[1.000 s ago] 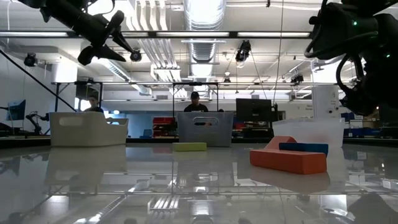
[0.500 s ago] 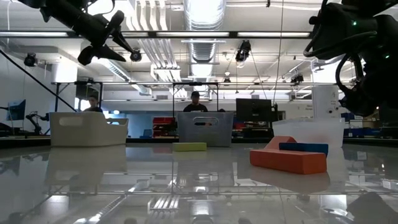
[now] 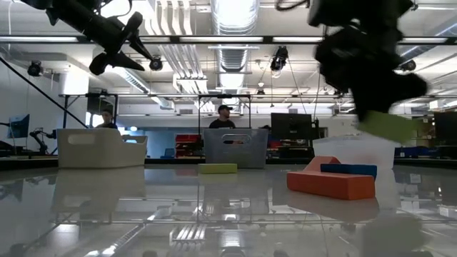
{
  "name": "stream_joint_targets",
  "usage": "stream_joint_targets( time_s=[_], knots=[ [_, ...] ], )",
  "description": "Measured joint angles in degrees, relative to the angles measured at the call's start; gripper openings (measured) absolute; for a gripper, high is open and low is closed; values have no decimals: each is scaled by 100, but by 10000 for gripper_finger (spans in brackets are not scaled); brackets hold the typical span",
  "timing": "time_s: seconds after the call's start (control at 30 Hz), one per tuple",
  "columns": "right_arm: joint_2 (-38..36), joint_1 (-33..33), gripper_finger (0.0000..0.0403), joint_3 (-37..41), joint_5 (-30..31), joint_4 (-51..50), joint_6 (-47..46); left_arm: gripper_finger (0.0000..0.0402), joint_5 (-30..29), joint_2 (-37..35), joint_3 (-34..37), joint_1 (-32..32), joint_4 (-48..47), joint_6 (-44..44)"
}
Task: Sort & place blocks by color
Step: Put the green block into the black transparent bin
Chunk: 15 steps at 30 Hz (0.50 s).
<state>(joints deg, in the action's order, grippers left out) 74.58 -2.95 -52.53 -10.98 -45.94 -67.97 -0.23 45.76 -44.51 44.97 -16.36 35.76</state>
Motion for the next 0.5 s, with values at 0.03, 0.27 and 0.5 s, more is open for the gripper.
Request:
stream_joint_targets(
  time_s=[0.03, 0.27, 0.5],
  knots=[
    [14, 132, 120, -175, 149, 16, 151, 164, 0, 0, 0, 0, 4, 59],
    [254, 1091, 120, -1352, 1016, 388, 1355, 164, 13, -3, 0, -3, 160, 151],
    [813, 1917, 120, -2095, 1169, 1767, 2531, 164, 17, -17, 0, -4, 360, 443]
  ],
)
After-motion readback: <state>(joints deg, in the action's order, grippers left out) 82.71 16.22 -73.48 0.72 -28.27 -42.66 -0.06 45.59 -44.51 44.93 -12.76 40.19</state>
